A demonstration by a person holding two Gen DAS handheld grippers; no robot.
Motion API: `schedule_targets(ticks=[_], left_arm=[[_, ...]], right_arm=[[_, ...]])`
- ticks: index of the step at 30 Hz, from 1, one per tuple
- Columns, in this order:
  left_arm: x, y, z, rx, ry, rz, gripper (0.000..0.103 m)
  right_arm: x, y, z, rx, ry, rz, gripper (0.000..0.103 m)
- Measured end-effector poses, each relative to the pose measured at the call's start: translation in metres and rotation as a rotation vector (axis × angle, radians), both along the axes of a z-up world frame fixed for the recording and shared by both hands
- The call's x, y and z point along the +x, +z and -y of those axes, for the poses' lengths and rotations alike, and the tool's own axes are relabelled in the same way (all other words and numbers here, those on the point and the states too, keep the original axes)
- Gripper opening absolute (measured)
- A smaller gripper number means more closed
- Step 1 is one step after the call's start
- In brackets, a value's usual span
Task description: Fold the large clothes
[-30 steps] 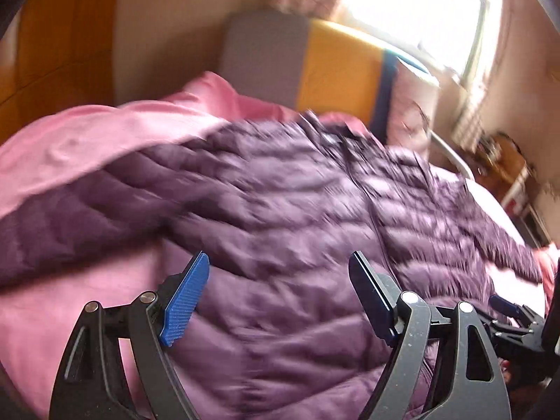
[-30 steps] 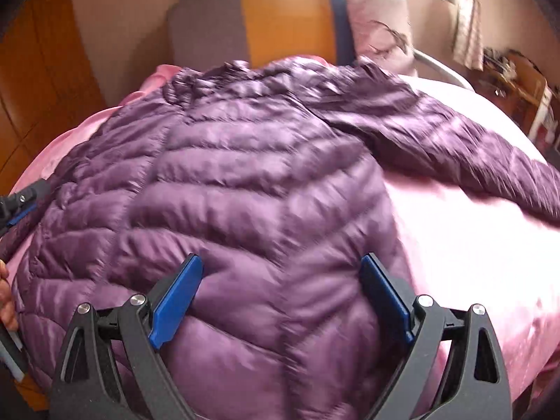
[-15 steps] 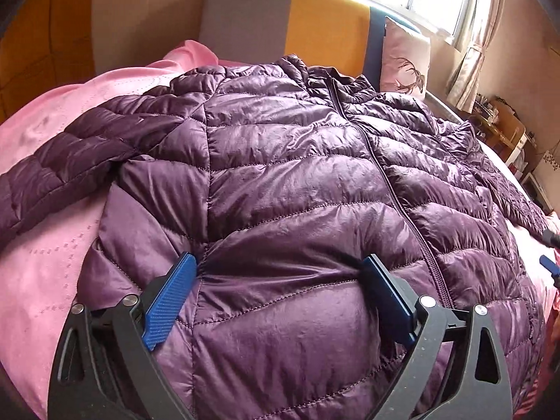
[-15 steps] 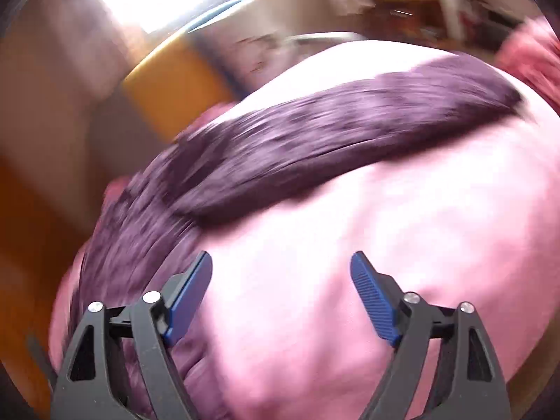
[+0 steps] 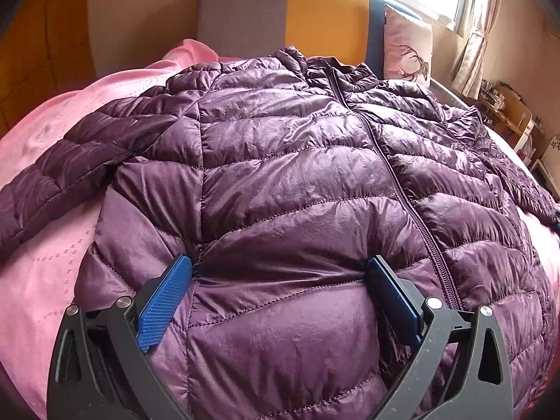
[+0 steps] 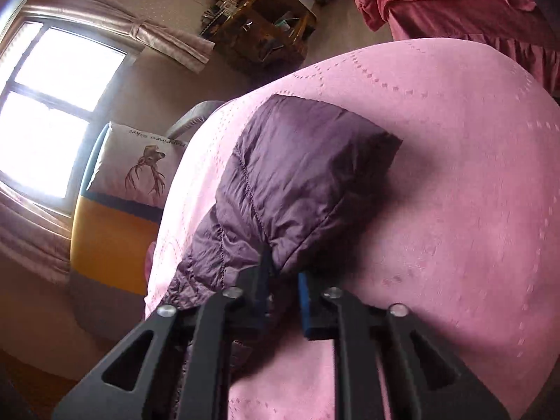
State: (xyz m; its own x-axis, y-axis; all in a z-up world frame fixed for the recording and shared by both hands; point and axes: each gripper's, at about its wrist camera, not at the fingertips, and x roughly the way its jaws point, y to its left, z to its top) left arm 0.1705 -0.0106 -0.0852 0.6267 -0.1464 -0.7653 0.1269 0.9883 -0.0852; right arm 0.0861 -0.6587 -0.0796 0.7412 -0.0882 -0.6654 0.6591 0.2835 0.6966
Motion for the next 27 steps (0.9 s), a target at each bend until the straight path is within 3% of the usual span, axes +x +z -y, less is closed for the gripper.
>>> schedule_targets(ticks=[5, 11, 16, 20, 27], left_arm=[[0.001, 0.000, 0.000, 0.006, -0.003, -0.004, 0.099], [0.002, 0.002, -0.002, -0.003, -0.007, -0.003, 0.099], [0.001, 0.002, -0.006, -0.019, -0.009, 0.000, 0.099], [-0.002, 0.002, -0.008, -0.039, -0.011, 0.006, 0.099], [-0.003, 0.004, -0.014, -0.092, -0.019, 0.008, 0.099]], right_arm=[[-0.034, 0.006, -0.003, -0.128, -0.031, -0.114, 0.005], [-0.020, 0.032, -0.019, -0.227, 0.009, -0.135, 0.005], [0.023, 0.087, -0.071, -0.436, 0.206, -0.088, 0.005], [0.070, 0.116, -0.146, -0.561, 0.425, -0.039, 0.005], [0.141, 0.109, -0.308, -0.579, 0.785, 0.043, 0.005]])
